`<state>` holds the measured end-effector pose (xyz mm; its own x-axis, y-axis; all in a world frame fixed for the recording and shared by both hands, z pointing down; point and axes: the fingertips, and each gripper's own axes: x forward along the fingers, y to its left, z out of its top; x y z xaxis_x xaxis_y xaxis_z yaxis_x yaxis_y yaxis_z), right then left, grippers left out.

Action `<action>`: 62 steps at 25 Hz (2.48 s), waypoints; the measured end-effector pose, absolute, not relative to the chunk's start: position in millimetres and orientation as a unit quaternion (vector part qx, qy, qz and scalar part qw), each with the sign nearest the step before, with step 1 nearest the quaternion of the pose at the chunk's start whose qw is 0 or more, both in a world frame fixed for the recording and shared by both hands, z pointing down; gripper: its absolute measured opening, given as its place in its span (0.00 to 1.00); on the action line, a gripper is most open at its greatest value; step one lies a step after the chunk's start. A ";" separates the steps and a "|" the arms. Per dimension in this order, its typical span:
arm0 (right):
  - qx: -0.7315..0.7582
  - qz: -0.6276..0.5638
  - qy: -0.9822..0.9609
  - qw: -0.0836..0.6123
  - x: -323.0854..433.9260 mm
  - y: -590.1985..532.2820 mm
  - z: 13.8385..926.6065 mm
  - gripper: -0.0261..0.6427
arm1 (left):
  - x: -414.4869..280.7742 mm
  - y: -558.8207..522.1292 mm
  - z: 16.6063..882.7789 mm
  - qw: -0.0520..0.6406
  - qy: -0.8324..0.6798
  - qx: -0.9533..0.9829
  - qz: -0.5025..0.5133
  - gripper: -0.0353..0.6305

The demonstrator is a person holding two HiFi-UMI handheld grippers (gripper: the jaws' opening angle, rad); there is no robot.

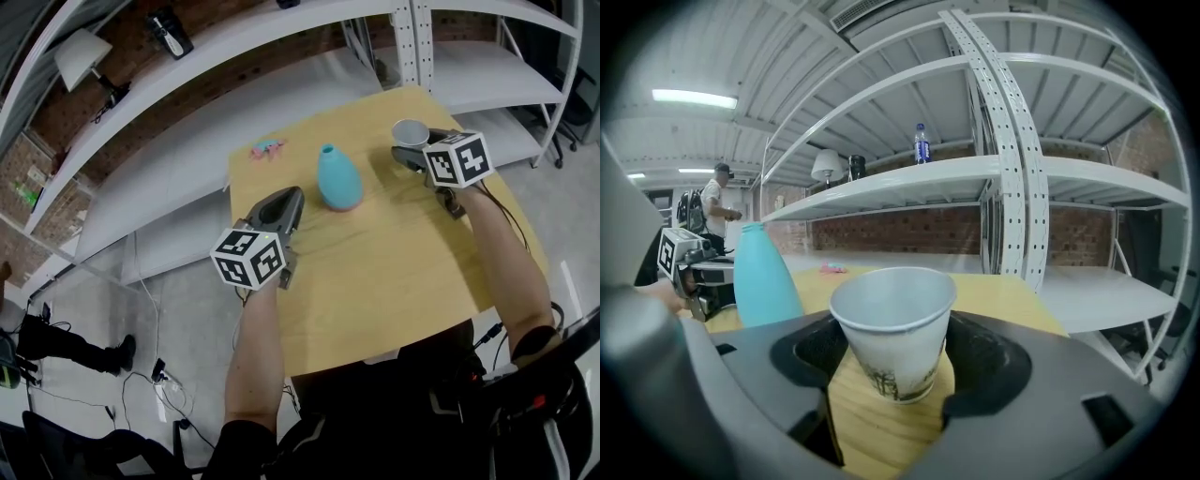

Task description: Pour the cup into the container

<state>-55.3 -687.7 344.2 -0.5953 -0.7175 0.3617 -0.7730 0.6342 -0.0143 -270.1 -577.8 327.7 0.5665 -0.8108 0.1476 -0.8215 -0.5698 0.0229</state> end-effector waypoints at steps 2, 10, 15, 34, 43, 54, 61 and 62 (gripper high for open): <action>0.423 0.085 -0.886 0.168 -51.3 -687.6 348.2 0.52 | -269.8 -578.0 329.3 0.045 -0.462 0.884 0.061 0.06; 0.423 0.077 -0.888 0.161 -45.6 -679.2 343.5 0.52 | -271.2 -577.9 329.0 0.045 -0.465 0.882 0.060 0.06; 0.418 0.088 -0.891 0.152 -33.2 -662.3 338.6 0.52 | -270.1 -576.5 329.1 0.047 -0.467 0.881 0.060 0.06; 0.421 0.045 -0.903 0.076 -24.1 -578.5 292.2 0.05 | -227.8 -519.0 295.2 0.030 -0.437 0.898 0.039 0.06; 0.403 0.030 -0.913 0.065 -18.6 -509.6 282.5 0.04 | -179.8 -444.1 274.7 0.003 -0.430 0.903 0.013 0.06; 0.391 0.028 -0.918 0.056 14.0 -365.9 287.9 0.04 | -128.2 -297.4 281.2 -0.002 -0.433 0.901 0.015 0.06; 0.375 0.019 -0.926 0.045 33.5 -236.0 282.4 0.04 | -92.1 -162.8 278.8 -0.014 -0.435 0.900 0.025 0.06; 0.371 0.017 -0.927 0.045 36.2 -216.6 282.5 0.04 | -87.5 -143.0 278.1 -0.016 -0.437 0.899 0.024 0.06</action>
